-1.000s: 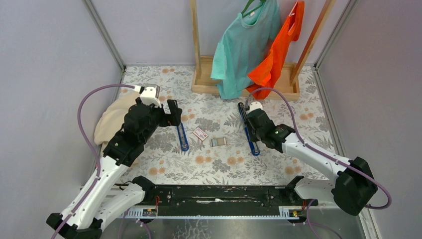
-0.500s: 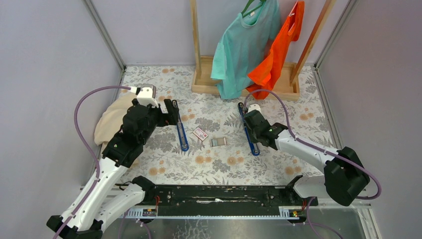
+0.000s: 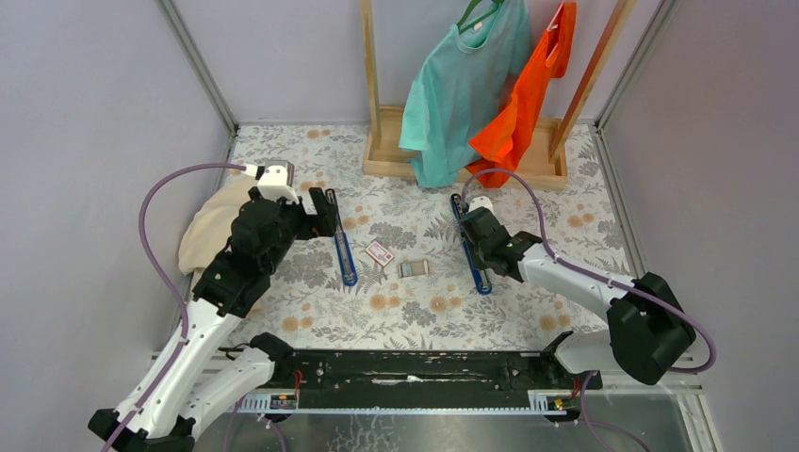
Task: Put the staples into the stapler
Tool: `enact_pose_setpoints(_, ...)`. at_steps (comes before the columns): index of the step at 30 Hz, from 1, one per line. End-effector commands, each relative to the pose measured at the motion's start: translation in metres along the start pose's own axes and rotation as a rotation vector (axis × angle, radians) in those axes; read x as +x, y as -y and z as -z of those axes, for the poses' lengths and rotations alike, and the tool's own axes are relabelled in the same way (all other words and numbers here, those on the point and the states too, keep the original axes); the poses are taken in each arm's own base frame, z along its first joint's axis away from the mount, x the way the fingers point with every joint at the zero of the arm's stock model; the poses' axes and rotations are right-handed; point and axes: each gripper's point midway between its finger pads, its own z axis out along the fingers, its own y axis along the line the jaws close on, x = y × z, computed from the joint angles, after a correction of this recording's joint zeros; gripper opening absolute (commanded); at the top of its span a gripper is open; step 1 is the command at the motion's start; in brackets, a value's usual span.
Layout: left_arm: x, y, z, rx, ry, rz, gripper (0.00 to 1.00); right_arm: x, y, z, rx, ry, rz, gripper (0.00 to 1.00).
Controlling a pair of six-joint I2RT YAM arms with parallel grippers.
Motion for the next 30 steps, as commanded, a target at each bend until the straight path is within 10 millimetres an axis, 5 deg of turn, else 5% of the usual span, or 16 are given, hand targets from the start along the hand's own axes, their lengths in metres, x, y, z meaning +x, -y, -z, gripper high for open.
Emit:
enact_pose_setpoints(1,-0.007,-0.002,0.001,-0.005,0.035,0.017,1.00,-0.005,0.003,-0.004,0.013,0.021,-0.009,0.09)
enact_pose_setpoints(30,-0.007,-0.002,0.001,-0.003,0.037,0.026,1.00,-0.006,0.008,0.005,0.007,0.058,-0.039,0.08)
